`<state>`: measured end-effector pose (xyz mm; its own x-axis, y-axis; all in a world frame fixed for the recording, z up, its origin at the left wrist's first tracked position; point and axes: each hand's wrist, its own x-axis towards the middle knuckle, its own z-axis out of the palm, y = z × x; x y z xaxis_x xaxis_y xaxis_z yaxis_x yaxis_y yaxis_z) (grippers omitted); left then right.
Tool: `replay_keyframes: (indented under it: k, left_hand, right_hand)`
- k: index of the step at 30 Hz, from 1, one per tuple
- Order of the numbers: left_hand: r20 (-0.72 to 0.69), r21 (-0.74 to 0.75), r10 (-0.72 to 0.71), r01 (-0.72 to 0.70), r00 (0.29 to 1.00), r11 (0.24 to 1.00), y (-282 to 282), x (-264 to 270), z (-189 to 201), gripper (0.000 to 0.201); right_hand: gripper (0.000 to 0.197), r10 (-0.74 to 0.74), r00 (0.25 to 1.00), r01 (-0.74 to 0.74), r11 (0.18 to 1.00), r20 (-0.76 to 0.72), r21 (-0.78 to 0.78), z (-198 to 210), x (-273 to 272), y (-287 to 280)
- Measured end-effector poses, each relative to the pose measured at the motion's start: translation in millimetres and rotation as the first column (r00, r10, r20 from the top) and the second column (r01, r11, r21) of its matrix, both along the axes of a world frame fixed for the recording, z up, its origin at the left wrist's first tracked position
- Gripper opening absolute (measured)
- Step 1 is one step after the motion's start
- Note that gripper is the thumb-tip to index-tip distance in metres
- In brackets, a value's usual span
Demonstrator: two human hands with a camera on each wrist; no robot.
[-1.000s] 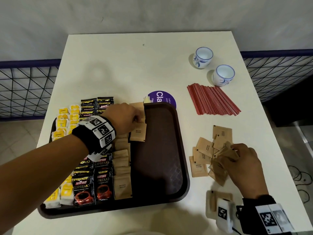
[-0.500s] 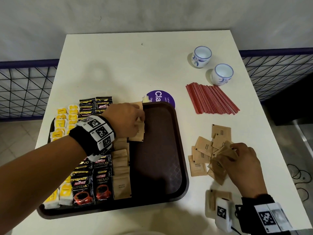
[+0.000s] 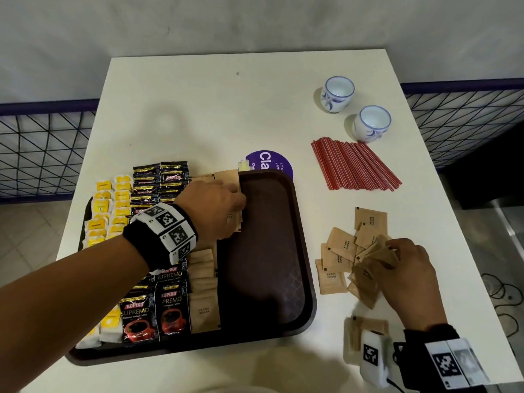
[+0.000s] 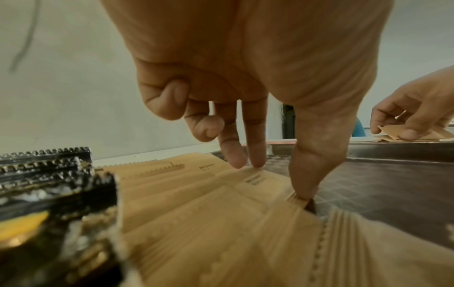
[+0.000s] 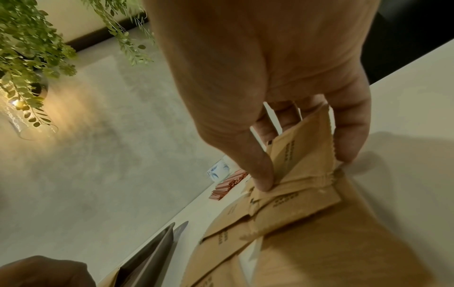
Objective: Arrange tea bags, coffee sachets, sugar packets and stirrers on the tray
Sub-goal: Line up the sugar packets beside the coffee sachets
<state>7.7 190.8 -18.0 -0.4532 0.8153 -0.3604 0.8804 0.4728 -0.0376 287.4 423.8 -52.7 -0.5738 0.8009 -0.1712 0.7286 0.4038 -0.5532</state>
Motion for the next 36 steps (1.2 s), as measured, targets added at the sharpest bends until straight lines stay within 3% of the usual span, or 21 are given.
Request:
replay_keyframes:
  k: [12,16,24,36]
  left_hand:
    - [0.019,-0.060,-0.062,0.063,0.998,0.996,2,5,8,0.034]
    - [0.006,-0.050,-0.068,0.068,0.998,0.996,1,6,8,0.036]
    - [-0.076,0.048,0.010,-0.006,0.997,0.999,-7,8,-5,0.056]
    - [-0.073,0.013,-0.016,0.017,0.997,1.000,-8,10,-9,0.045]
  right_hand:
    - [0.042,-0.013,1.000,0.014,1.000,0.020,-0.008,3,-1,-2]
    - [0.035,0.014,1.000,-0.014,1.000,0.005,0.013,1,1,-1]
    - [0.031,0.006,1.000,-0.006,1.000,0.002,0.030,-4,3,6]
    - [0.030,0.008,1.000,-0.008,1.000,0.006,0.029,-7,3,5]
